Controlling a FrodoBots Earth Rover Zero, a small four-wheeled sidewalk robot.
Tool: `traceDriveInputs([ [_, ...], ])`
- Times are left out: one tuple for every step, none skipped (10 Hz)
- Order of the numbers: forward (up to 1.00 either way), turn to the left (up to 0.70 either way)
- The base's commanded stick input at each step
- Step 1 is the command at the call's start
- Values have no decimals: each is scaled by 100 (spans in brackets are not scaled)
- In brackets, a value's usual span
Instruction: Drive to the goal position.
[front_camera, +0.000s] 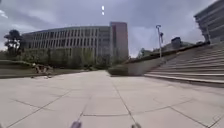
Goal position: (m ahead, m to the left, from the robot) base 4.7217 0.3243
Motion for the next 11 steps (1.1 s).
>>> traceDriveInputs([
  [70, 0],
  [70, 0],
  [70, 0],
  [70, 0],
  [70, 0],
  [70, 0],
  [70, 0],
  [70, 0],
  [70, 0],
  [70, 0],
  [70, 0],
])
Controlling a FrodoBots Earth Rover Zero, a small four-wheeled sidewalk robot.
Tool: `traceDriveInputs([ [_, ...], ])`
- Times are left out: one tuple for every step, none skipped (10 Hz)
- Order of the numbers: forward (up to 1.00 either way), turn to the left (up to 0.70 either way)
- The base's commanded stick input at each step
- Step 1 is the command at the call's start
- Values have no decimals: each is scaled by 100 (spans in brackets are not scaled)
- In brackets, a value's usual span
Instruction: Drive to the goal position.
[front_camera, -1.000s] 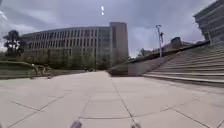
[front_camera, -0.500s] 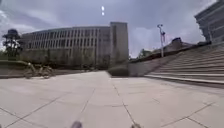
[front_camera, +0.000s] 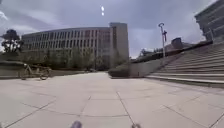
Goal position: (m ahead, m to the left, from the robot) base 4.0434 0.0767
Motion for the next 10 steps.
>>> traceDriveInputs([
  [70, 0],
  [70, 0],
  [70, 0],
  [70, 0],
  [70, 0],
  [70, 0],
  [70, 0],
  [70, 0],
  [70, 0],
  [69, 0],
])
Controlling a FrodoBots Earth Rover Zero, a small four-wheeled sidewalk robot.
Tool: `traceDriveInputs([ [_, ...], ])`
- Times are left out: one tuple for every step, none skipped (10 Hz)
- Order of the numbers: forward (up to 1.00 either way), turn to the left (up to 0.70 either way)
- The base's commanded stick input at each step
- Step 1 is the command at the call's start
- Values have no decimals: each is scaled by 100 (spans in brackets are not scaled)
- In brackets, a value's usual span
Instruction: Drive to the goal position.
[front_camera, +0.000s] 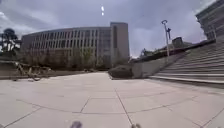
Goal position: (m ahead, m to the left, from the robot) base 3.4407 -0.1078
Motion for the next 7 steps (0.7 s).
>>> traceDriveInputs([
  [69, 0],
  [69, 0],
  [69, 0],
  [69, 0],
  [69, 0],
  [69, 0],
  [69, 0],
])
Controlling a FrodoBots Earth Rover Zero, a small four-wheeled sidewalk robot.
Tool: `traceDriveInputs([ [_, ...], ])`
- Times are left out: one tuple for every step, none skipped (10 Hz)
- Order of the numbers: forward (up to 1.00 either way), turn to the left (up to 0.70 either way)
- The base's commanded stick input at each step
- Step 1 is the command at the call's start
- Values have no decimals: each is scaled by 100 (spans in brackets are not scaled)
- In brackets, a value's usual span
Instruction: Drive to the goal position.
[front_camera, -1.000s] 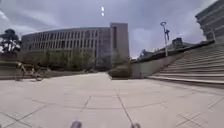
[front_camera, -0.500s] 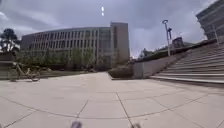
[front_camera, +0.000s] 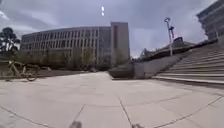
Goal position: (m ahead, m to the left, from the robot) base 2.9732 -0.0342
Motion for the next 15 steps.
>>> traceDriveInputs([
  [69, 0],
  [70, 0],
  [70, 0],
  [70, 0],
  [70, 0],
  [70, 0],
  [70, 0],
  [70, 0],
  [70, 0],
  [70, 0],
  [70, 0],
  [70, 0],
  [70, 0],
  [70, 0],
  [70, 0],
])
